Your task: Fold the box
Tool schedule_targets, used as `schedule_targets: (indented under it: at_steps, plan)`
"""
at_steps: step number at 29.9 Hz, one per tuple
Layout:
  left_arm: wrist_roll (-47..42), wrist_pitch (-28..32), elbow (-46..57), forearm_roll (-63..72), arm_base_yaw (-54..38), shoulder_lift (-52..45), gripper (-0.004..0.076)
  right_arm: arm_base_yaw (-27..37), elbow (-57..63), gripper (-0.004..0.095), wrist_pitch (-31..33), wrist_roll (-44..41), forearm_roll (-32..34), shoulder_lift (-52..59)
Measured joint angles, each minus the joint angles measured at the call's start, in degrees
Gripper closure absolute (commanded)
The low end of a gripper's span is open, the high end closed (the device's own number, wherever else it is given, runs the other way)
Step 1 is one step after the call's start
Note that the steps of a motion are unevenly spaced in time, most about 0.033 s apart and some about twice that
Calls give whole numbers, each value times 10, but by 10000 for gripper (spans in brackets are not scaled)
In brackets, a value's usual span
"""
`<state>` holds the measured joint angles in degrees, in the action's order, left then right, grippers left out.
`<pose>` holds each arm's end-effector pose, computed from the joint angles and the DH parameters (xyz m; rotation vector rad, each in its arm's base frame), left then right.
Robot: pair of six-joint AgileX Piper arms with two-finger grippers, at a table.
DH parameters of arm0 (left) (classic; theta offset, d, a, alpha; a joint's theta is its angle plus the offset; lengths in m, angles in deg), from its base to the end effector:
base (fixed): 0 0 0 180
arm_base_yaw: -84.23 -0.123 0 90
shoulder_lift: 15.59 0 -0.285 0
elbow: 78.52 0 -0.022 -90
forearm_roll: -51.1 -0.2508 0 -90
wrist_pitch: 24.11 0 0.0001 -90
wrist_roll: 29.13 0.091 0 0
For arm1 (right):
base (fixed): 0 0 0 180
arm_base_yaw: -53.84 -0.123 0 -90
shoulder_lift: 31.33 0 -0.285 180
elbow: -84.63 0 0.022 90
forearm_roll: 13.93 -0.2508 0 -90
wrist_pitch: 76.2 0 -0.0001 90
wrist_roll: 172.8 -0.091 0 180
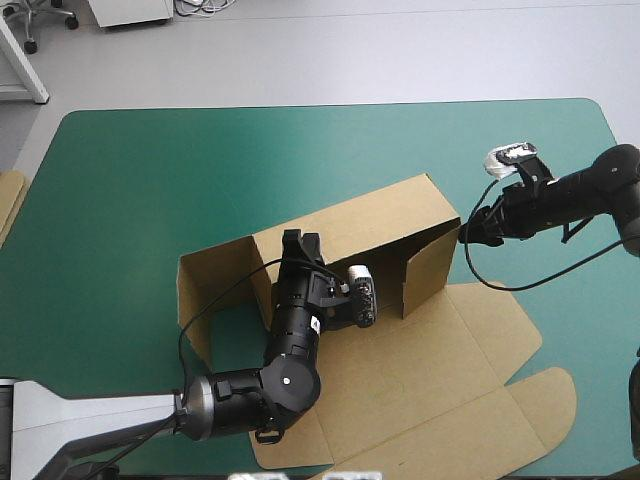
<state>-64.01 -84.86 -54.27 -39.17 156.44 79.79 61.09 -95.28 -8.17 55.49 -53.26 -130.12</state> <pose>0.1656 -0.2560 0.2803 1.3471 1.3496 0.8934 0.3224 0.0129 0.3179 -0.6660 2.4760 0.6466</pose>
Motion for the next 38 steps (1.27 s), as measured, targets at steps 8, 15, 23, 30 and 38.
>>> schedule_targets:
  at_steps: [8,15,23,30,38]
  plan:
    - [0,-6,0,6,0,-1,734,-40,5,275,0,-34,70,13]
    - [0,-6,0,6,0,-1,734,-87,29,274,-21,-46,108,25]
    - [0,-4,0,6,0,-3,734,-91,41,274,-48,-50,115,25]
    - [0,-2,0,6,0,-3,734,-92,42,274,-71,-57,111,27]
    - [0,-2,0,8,0,-3,734,-92,42,274,-95,-43,114,27]
